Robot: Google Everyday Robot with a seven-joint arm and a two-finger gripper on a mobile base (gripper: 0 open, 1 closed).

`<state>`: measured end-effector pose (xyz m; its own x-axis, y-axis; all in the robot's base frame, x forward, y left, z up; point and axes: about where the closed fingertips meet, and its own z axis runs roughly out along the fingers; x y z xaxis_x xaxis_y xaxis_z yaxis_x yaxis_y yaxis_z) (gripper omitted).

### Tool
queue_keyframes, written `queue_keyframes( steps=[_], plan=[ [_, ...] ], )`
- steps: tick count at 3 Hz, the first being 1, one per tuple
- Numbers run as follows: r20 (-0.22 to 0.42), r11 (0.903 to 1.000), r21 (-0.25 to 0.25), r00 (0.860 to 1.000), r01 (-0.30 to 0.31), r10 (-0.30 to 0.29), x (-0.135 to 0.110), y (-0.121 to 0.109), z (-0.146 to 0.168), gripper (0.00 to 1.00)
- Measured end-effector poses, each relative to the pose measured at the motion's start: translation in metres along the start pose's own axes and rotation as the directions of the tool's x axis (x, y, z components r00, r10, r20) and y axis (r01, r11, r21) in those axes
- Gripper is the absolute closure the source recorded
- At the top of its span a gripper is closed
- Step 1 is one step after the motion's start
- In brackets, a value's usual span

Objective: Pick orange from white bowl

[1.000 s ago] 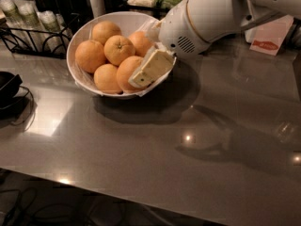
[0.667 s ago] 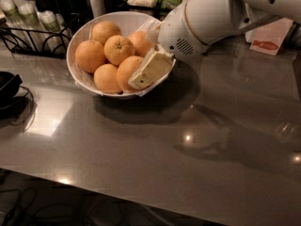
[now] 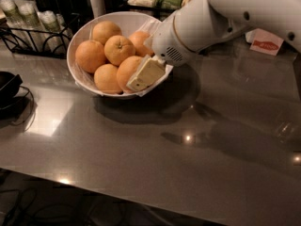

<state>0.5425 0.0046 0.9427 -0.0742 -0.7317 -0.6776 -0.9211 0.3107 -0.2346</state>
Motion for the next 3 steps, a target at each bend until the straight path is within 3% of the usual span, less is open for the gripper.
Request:
queue_keyframes(
  steps=[3],
  plan=[
    [-0.039,0.9989,-0.046,0.999,-0.005,0.003,0.006,0.002,0.049,0.29]
  ],
)
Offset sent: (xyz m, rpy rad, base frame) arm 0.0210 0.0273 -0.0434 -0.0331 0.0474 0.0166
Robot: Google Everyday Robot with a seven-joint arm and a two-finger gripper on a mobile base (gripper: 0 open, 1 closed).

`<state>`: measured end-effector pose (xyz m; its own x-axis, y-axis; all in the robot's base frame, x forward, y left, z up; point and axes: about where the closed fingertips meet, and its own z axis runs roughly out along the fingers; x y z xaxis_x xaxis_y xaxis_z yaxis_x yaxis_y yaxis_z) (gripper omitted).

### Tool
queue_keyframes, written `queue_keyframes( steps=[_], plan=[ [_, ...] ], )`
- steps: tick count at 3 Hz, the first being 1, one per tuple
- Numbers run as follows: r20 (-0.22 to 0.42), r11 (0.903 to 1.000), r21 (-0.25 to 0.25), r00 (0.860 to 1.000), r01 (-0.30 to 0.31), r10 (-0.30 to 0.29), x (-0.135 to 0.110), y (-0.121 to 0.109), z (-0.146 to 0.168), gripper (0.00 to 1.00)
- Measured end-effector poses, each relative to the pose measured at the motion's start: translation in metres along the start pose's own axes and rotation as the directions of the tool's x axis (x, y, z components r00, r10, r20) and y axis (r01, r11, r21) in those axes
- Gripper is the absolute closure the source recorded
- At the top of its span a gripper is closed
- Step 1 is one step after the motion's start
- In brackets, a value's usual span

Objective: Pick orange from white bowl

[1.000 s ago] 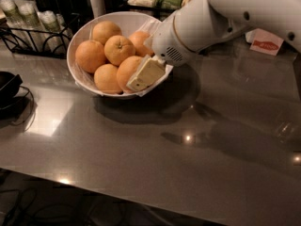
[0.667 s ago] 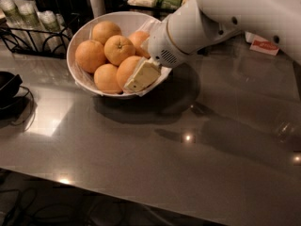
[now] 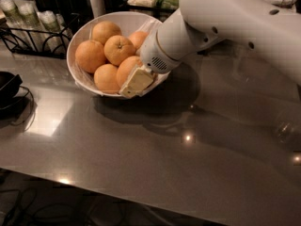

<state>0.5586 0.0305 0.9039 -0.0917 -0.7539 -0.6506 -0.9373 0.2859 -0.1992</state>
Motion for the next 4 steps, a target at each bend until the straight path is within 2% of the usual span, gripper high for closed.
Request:
queue_keyframes(
  steps=[1,3,4],
  plan=[
    [-0.003,1.0,-0.005,1.0,-0.004,0.004,-0.0011,-0.0007,0.0013,0.48],
    [-0.003,1.0,-0.005,1.0,-0.004,0.004,-0.0014,-0.0008,0.0009,0.95],
    [-0.002,1.0,-0.005,1.0,-0.004,0.004,-0.0052,-0.002,-0.0032,1.0]
  ],
)
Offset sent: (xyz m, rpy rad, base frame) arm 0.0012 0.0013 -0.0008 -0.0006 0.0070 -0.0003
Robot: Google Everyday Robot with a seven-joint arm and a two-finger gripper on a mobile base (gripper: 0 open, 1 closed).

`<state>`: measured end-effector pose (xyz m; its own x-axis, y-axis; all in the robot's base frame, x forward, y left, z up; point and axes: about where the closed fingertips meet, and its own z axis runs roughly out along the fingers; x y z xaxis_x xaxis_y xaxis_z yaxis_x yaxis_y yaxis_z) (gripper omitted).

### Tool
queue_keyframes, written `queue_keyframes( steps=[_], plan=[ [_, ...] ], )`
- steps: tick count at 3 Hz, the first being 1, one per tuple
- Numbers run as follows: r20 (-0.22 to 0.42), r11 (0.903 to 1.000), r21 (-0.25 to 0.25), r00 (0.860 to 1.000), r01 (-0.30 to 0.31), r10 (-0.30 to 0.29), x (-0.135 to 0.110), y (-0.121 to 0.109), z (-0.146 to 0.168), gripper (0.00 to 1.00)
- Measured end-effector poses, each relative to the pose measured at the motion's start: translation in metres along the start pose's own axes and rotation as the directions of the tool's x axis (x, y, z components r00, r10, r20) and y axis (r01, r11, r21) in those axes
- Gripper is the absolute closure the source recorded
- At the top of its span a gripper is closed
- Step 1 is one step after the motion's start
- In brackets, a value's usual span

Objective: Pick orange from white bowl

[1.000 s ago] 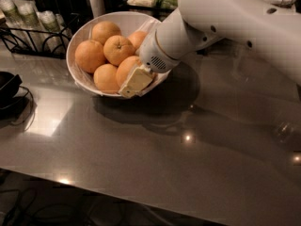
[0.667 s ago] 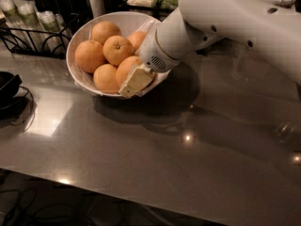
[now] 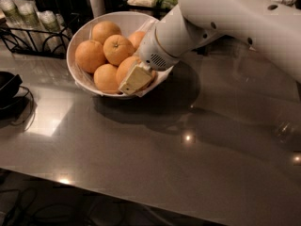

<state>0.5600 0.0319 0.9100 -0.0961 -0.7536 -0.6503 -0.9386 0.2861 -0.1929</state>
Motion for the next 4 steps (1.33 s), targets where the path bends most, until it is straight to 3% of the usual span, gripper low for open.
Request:
queue_keyframes(
  steps=[2,3,4],
  plan=[
    [0.137,0.9986,0.006,0.989,-0.052,0.051,-0.002,-0.015,-0.034,1.0],
    [0.205,0.9959,0.026,0.975,-0.087,0.079,0.0,-0.027,-0.06,1.0],
    [0.265,0.9968,0.034,0.962,-0.073,0.061,-0.013,-0.038,-0.083,1.0]
  ],
)
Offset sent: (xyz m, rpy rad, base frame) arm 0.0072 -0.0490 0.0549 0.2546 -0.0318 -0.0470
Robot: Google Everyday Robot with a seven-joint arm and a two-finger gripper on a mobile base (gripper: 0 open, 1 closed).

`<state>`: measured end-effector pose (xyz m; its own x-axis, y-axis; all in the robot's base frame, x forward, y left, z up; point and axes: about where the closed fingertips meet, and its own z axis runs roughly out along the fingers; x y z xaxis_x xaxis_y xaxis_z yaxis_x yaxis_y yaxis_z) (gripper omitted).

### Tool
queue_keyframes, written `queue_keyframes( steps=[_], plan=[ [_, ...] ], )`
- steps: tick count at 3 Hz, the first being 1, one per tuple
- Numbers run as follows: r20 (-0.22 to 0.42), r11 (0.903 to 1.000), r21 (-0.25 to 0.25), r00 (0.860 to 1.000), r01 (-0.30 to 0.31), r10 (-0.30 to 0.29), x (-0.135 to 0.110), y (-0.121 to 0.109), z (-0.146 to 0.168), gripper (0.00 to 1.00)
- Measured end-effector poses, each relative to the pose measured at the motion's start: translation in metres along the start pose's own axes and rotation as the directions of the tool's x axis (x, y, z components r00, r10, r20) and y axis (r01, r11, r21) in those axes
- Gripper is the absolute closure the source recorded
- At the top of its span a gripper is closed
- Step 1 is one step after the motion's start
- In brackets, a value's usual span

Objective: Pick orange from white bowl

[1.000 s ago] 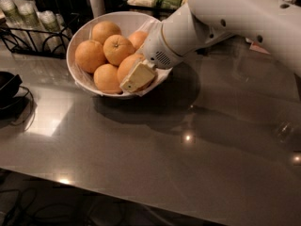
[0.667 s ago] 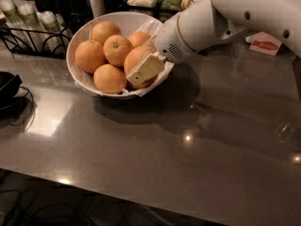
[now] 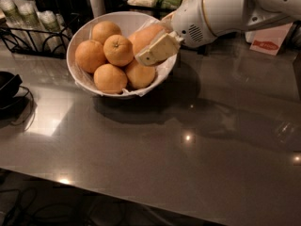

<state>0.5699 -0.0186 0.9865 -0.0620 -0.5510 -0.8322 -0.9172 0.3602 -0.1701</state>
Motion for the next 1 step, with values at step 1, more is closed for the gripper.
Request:
queue_keyframes(
  steps=[1],
  plan=[
    [0.0,1.0,0.0,1.0,0.0,0.0,0.0,0.0,0.0,1.0]
  ],
)
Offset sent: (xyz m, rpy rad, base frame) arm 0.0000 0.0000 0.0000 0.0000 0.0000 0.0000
